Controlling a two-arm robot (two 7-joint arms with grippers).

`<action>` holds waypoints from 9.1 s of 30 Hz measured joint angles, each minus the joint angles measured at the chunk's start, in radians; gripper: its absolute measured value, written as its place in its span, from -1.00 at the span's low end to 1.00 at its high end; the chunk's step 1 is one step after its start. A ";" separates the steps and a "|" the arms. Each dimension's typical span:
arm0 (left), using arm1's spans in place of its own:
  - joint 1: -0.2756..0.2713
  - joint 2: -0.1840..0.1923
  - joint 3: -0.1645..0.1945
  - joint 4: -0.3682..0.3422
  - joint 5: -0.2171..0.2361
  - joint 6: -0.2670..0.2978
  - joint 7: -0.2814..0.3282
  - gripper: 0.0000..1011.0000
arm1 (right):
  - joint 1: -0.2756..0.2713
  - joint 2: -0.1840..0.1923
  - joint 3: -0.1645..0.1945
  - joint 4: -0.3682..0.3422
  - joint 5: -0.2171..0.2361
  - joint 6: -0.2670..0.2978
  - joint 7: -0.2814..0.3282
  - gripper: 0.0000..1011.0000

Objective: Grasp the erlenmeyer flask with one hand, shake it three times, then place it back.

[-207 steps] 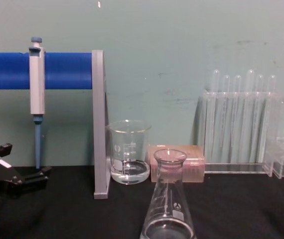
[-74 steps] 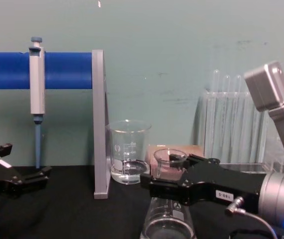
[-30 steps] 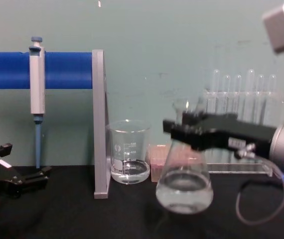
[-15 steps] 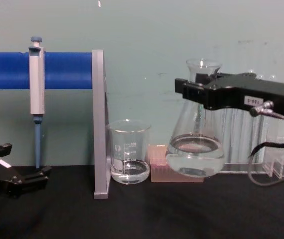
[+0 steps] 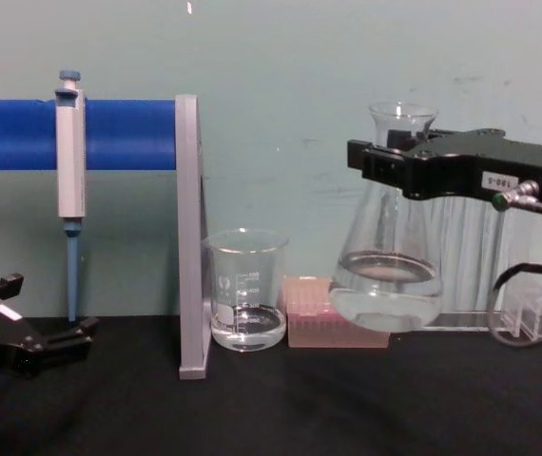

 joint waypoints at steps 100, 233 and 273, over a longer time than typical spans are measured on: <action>0.000 0.000 0.000 0.000 0.000 0.000 0.000 0.98 | 0.098 0.074 -0.240 0.048 0.161 -0.110 0.281 -0.11; 0.000 0.000 0.000 0.000 0.000 0.000 0.000 0.98 | 0.074 0.028 -0.141 0.101 0.090 -0.114 0.093 -0.11; 0.000 0.000 0.000 0.000 0.000 0.000 0.000 0.98 | -0.049 -0.017 0.104 0.039 -0.021 -0.051 -0.113 -0.11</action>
